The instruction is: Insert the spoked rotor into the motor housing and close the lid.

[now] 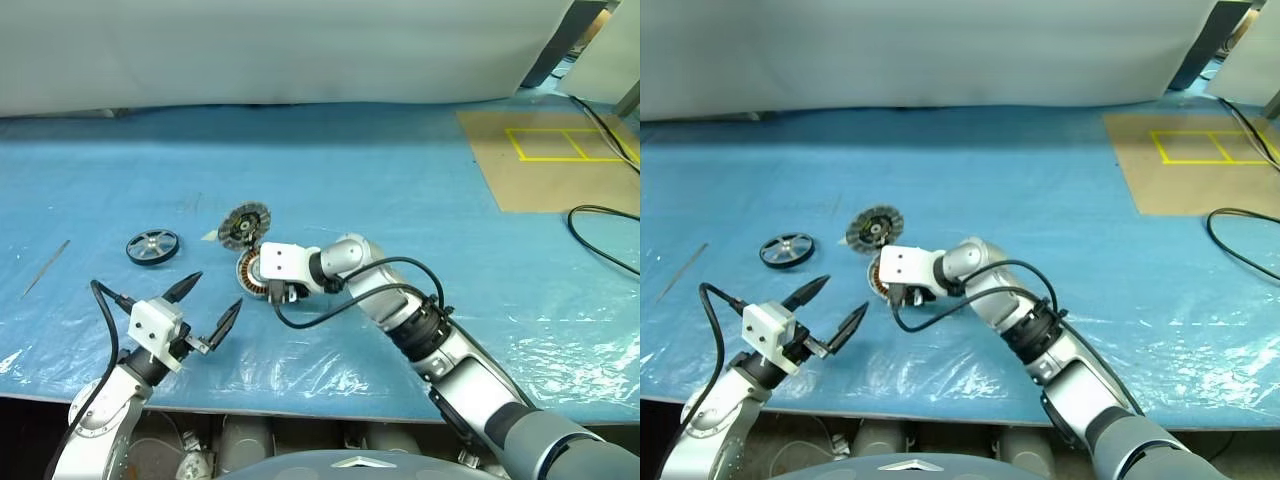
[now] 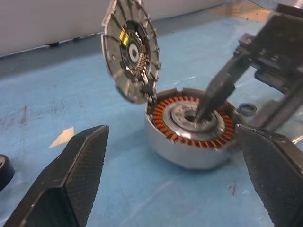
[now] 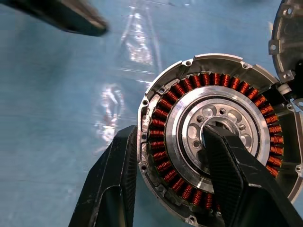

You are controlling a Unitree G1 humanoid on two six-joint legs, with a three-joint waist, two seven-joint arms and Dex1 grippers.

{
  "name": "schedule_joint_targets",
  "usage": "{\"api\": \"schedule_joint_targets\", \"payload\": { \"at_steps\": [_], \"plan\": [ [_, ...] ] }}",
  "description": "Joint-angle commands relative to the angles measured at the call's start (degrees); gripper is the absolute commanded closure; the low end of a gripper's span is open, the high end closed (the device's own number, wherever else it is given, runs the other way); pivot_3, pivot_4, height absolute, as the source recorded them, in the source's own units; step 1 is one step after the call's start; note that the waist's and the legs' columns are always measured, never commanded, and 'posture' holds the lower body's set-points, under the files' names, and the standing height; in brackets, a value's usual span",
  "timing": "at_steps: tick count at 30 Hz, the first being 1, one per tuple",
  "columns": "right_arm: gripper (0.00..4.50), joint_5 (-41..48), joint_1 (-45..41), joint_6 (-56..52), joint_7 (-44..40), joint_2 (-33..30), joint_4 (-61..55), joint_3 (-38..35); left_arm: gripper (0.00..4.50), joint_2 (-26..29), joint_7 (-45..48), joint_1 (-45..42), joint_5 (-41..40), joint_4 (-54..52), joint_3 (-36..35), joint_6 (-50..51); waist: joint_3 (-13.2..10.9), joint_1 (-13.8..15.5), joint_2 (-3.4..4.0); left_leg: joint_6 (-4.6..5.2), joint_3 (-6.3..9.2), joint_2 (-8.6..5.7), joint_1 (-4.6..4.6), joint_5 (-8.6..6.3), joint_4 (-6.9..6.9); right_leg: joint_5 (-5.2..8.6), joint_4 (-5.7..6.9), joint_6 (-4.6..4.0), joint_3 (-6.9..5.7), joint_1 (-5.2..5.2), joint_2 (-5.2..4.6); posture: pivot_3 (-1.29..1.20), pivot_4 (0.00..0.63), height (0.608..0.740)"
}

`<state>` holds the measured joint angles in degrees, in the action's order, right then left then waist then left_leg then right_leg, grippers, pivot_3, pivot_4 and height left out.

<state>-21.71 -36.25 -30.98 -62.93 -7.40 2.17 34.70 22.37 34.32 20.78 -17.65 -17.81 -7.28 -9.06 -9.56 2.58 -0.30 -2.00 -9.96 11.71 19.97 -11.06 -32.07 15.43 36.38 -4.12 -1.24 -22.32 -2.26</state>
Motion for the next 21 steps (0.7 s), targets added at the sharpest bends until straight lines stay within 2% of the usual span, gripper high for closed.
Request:
{"api": "schedule_joint_targets", "payload": {
  "at_steps": [1,4,11,21],
  "plan": [
    [2.71,0.87,3.10,-5.52,-2.64,-2.08,0.54,4.52,0.00,0.42,0.53,-1.10,-0.22,-0.46,0.20,0.26,0.00,-0.04,0.00,0.00,0.00,0.00,-0.01,0.00,0.00,0.00,0.00,0.00,0.00,0.01,0.00,0.00,0.150,0.740],
    [2.71,1.61,2.14,-5.81,-0.92,-1.66,1.69,3.93,0.00,0.46,0.73,-2.39,-0.09,0.44,0.39,0.55,0.00,0.00,0.00,0.00,0.01,-0.01,-0.02,0.00,0.00,0.01,0.00,0.01,0.01,0.01,-0.01,0.00,0.150,0.740],
    [0.46,5.22,-1.91,-3.76,4.31,1.50,5.76,-0.35,0.00,0.30,1.07,-4.28,0.63,2.20,1.02,0.13,0.00,-0.13,0.02,-0.01,0.01,0.00,-0.04,0.00,-0.02,0.00,0.06,0.00,0.02,0.01,0.00,0.00,0.150,0.740],
    [0.46,21.21,-2.46,-3.69,4.14,3.26,-3.81,-13.17,0.00,0.23,2.16,-3.83,0.39,4.95,-0.55,-3.02,-0.13,-0.07,-0.12,-0.21,0.02,0.00,0.23,0.13,-0.06,-0.03,0.09,0.04,0.02,-0.20,0.03,0.00,0.150,0.740]
  ]
}}
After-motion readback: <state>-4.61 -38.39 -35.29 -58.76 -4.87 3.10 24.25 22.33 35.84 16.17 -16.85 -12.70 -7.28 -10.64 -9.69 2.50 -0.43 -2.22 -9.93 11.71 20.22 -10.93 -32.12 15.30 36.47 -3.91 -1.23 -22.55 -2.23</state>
